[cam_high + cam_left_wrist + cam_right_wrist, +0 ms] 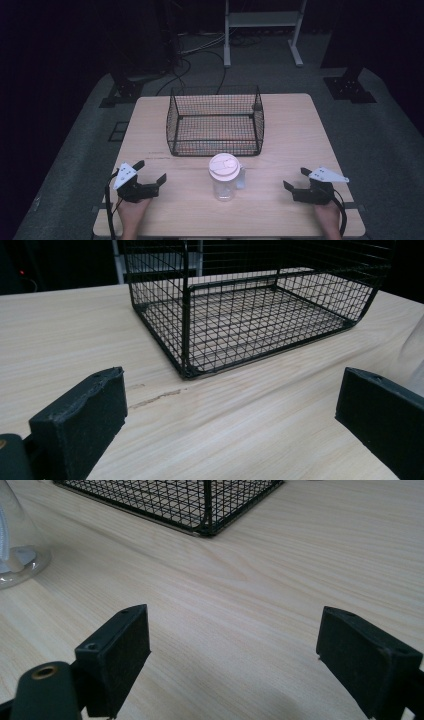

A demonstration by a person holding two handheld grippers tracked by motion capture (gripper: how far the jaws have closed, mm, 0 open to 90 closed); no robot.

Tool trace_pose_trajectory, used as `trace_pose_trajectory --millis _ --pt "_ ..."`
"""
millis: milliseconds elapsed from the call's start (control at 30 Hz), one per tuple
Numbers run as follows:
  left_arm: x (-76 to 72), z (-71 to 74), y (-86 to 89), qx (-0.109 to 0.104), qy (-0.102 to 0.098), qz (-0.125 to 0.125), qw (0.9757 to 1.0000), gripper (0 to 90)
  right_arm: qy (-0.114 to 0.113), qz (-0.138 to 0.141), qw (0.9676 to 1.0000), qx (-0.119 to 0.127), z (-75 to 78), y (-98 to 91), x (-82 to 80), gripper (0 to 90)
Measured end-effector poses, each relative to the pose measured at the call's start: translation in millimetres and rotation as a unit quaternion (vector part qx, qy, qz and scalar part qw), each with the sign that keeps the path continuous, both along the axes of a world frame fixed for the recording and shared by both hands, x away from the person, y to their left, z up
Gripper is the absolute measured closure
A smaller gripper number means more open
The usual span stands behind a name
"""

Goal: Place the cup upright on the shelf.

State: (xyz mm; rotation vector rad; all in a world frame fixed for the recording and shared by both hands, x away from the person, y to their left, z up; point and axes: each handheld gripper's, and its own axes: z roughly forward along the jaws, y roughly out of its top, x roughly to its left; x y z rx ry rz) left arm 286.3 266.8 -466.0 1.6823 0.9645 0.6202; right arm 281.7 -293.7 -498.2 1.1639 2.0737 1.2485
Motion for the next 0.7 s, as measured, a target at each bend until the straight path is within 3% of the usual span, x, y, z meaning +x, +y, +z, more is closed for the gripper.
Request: trace_pose_trajectory --millis 300,700 --pt "0.3 -0.5 -4.1 0.002 0.002 -0.009 1.0 0.0 -0.001 0.002 1.0 0.0 0.0 -0.1 0.2 12.9" --pt "-2.6 9.8 -17.2 0.017 -0.011 -0.051 0.9985 0.0 0.0 -0.002 1.0 -0.006 -0.2 1.1 0.3 12.9"
